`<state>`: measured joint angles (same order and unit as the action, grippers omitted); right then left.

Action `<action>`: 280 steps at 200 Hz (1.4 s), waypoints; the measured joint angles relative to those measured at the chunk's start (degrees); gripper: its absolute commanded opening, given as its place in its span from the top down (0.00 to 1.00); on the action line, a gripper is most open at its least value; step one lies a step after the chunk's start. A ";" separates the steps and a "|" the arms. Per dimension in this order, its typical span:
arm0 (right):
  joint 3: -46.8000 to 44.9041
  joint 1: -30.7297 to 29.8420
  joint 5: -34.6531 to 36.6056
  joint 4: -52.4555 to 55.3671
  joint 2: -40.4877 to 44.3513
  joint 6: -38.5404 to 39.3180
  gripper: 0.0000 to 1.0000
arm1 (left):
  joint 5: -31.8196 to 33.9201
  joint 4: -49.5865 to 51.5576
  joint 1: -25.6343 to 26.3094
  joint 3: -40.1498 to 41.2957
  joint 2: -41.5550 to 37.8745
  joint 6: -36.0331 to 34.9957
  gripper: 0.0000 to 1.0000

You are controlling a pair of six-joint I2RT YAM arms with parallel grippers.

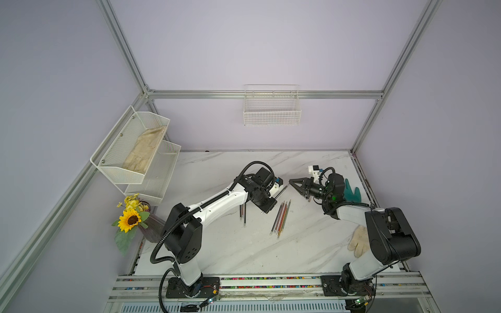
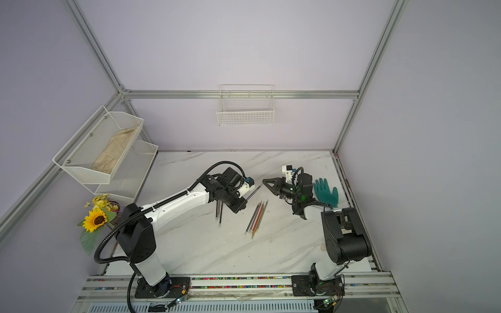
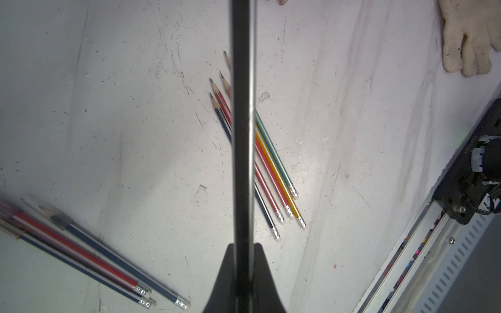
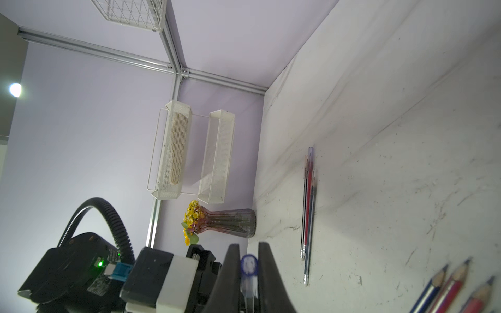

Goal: Remove the protective cover of the pencils
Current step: Remove the protective sleeve from the pencil, then place the protective sleeve at the center of the board.

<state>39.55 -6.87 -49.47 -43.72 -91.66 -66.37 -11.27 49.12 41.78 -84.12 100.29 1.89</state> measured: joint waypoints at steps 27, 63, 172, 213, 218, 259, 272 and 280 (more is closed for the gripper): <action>0.42 6.51 1.42 1.90 0.37 1.62 0.97 | 0.83 4.26 -0.28 0.00 0.00 0.22 1.00; 2.78 9.75 1.81 6.23 0.04 4.87 0.98 | 1.31 5.79 -0.50 0.00 0.00 0.39 1.00; 1.90 15.23 12.59 37.42 7.04 27.65 0.95 | 1.31 6.38 -0.46 0.00 0.00 0.42 1.00; -0.81 19.82 11.08 39.30 2.91 30.64 0.95 | 1.33 6.56 -0.35 0.00 0.00 0.39 1.00; -0.87 20.13 10.99 39.36 2.40 30.88 0.95 | 1.36 6.58 -0.33 0.00 0.00 0.42 1.00; -0.87 20.39 9.57 39.39 -2.38 32.52 0.94 | 1.75 6.97 -0.13 0.00 0.00 0.42 1.00; -0.85 20.39 9.29 39.41 -3.96 32.83 0.93 | 1.75 7.10 0.02 0.00 0.04 0.42 1.00; -0.85 20.39 9.16 39.41 -4.70 32.94 0.92 | 1.75 7.19 0.04 0.00 0.11 0.42 1.00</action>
<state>38.70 13.52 -40.32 -4.32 -96.36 -33.43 -9.52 56.31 41.82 -84.12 100.40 2.31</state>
